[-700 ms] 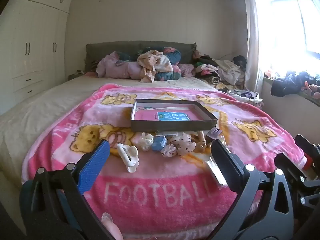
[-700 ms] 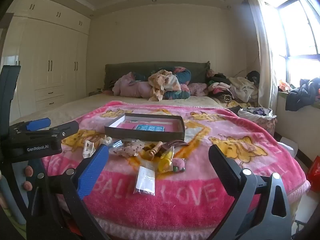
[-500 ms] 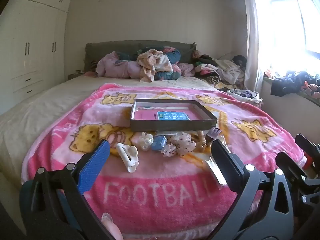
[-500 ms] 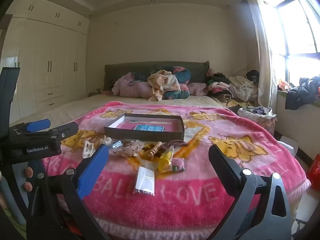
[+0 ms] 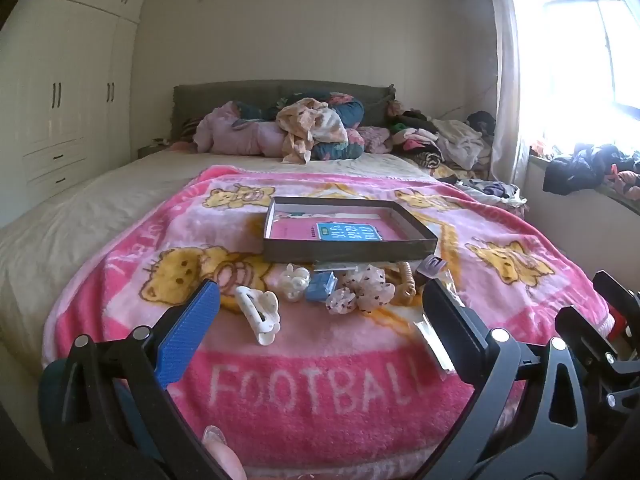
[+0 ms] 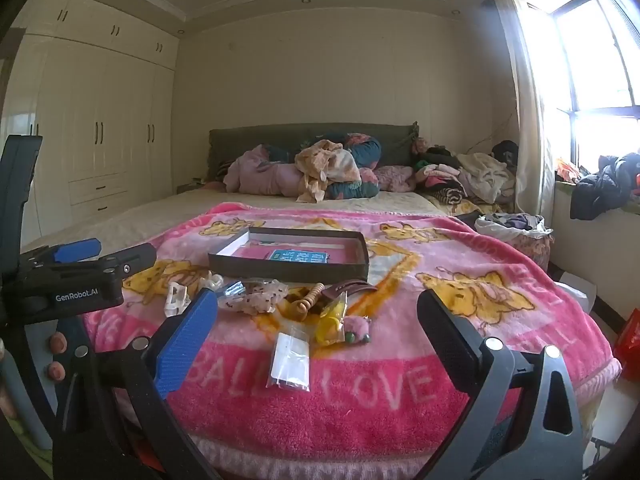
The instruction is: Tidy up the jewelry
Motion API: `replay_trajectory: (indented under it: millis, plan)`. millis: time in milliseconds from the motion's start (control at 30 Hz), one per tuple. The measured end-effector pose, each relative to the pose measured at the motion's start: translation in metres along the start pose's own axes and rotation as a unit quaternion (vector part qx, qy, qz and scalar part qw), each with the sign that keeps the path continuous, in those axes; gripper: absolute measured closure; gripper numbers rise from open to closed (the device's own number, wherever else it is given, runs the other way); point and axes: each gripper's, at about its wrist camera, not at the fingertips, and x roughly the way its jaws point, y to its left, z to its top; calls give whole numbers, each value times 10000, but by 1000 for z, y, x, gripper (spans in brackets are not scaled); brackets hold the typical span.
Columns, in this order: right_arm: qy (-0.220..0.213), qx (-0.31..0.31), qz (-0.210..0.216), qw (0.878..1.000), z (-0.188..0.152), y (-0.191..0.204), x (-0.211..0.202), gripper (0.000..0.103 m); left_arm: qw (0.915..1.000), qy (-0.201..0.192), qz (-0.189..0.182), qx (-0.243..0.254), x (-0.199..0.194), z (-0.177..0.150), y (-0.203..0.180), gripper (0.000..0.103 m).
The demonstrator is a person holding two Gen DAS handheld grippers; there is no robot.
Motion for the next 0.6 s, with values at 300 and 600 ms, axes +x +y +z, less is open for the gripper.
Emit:
replay_trajectory:
  millis: [300,600]
  plan:
    - [-20,-10,12,10000,1,-1,1,6,10000,-3,-7,-15,2,0,3,10]
    - [-19,-25,9,10000,0,0,1,6,10000,4,-10,-21,2,0,4,10]
